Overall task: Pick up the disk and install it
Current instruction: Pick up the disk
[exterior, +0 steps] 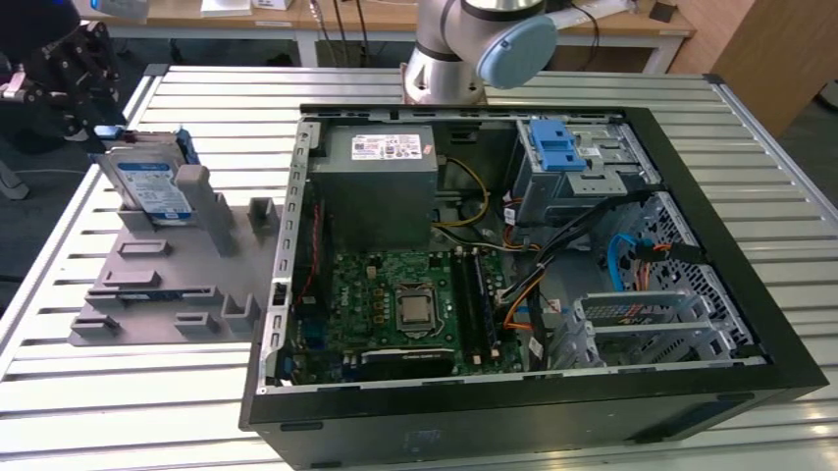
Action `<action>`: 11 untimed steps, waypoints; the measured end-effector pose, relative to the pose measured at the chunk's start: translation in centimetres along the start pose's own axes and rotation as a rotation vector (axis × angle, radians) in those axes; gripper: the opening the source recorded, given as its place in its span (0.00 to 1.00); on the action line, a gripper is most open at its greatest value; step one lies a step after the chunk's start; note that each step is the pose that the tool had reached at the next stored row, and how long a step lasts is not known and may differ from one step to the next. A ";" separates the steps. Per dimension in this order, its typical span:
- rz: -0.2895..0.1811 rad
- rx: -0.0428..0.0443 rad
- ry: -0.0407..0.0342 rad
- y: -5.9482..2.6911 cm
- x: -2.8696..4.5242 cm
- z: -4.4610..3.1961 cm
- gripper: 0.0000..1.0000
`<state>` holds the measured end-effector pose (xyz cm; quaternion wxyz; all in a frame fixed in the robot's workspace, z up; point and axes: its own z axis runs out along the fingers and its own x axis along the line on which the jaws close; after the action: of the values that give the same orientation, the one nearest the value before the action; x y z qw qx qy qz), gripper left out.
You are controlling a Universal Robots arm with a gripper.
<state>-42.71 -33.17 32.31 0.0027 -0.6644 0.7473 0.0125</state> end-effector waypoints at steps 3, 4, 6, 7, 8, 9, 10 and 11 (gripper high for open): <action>-0.001 0.0003 0.0006 0.08 -0.12 0.25 0.55; -0.001 0.0001 0.0008 0.10 -0.13 0.34 0.55; -0.001 0.0003 0.0011 0.18 -0.14 0.58 0.55; -0.002 0.0003 0.0012 0.23 -0.15 0.69 0.55; -0.002 0.0002 0.0014 0.28 -0.15 0.82 0.55; -0.002 0.0001 0.0020 0.33 -0.16 0.94 0.55; -0.003 0.0003 0.0023 0.37 -0.16 1.08 0.55; -0.003 0.0003 0.0031 0.40 -0.17 1.21 0.55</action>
<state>-43.10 -32.93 31.12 0.0017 -0.6654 0.7464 0.0113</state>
